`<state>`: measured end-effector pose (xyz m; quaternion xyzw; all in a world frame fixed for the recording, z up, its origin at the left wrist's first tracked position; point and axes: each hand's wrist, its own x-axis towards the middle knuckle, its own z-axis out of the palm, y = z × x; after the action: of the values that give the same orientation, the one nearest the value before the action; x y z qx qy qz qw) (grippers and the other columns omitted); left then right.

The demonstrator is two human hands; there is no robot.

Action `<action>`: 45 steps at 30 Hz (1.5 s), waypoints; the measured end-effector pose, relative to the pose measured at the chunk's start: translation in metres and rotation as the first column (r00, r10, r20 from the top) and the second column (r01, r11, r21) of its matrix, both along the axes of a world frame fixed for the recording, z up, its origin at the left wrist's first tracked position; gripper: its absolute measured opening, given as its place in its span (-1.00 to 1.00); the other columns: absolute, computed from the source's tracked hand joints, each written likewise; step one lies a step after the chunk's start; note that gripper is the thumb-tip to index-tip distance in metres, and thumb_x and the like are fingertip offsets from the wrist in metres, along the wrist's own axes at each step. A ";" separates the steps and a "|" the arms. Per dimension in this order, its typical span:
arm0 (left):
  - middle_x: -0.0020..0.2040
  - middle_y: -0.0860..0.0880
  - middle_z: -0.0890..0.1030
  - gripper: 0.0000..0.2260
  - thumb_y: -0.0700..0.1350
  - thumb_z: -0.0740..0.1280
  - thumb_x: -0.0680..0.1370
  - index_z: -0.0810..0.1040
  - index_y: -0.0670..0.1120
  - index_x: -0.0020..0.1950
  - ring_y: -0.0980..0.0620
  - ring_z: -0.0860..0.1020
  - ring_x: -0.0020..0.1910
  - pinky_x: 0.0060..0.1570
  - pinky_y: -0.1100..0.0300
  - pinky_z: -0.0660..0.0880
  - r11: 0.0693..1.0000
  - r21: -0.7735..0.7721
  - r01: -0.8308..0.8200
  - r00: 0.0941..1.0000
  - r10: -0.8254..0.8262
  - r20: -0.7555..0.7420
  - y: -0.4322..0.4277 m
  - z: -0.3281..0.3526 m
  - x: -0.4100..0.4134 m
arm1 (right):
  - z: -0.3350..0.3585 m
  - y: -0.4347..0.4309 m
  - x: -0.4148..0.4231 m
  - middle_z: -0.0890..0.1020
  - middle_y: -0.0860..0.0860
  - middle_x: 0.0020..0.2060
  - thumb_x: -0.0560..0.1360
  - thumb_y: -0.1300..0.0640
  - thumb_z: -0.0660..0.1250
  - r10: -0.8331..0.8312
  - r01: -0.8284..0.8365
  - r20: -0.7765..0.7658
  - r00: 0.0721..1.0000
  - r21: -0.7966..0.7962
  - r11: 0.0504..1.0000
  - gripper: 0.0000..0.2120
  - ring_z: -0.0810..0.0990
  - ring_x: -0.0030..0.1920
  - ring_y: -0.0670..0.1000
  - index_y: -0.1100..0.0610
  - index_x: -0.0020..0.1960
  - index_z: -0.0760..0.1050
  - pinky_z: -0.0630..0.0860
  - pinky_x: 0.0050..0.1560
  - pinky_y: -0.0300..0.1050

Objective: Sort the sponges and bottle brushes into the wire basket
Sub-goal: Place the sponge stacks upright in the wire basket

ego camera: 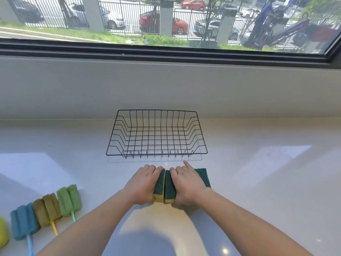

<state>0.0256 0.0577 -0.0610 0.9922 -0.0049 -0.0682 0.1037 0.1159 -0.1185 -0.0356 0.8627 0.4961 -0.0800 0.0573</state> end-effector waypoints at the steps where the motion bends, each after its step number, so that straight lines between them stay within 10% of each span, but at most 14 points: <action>1: 0.13 0.02 0.45 -0.22 0.09 0.40 0.22 0.25 -0.03 0.40 -0.03 0.41 0.08 0.11 0.11 0.41 1.000 -0.007 -0.006 1.000 0.006 0.003 0.000 0.001 -0.001 | -0.001 0.000 0.001 0.57 0.07 -0.04 0.20 -0.21 0.50 0.001 -0.001 -0.003 1.000 0.010 1.000 -0.30 0.55 0.04 0.13 0.18 0.15 0.37 0.10 0.57 0.16; 6: 0.08 0.07 0.43 -0.23 0.12 0.40 0.20 0.26 0.01 0.37 0.02 0.37 0.03 0.07 0.15 0.41 0.996 -0.061 -0.061 0.998 0.062 0.019 0.002 0.006 -0.012 | 0.001 -0.002 0.000 0.56 0.07 0.01 0.21 -0.48 0.42 0.004 -0.002 -0.024 1.000 0.086 0.996 -0.12 0.51 0.06 0.13 0.16 0.21 0.37 0.21 0.49 0.07; 14: 0.15 0.03 0.45 -0.17 0.17 0.42 0.23 0.26 -0.04 0.44 -0.01 0.39 0.09 0.14 0.15 0.40 0.992 -0.074 -0.103 0.981 0.113 0.157 0.023 0.041 -0.021 | 0.026 0.003 0.007 0.51 0.06 0.07 0.29 -0.09 0.41 -0.008 0.012 -0.022 1.000 0.215 0.976 -0.33 0.48 0.08 0.14 0.12 0.32 0.32 0.40 0.18 0.00; 45: 0.15 -0.05 0.52 -0.13 0.32 0.36 0.21 0.25 -0.02 0.42 -0.10 0.45 0.15 0.13 0.00 0.36 0.942 0.164 -0.292 0.952 0.270 0.142 0.151 0.072 0.124 | 0.052 0.143 0.159 0.53 0.09 0.10 0.23 -0.16 0.50 -0.014 0.026 -0.071 0.997 0.170 0.985 -0.26 0.49 0.14 0.14 0.12 0.29 0.36 0.46 0.15 0.02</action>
<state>0.1493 0.2089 0.0113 0.9903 0.1372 0.0056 0.0202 0.2744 0.0245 0.0166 0.8661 0.4940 -0.0676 -0.0349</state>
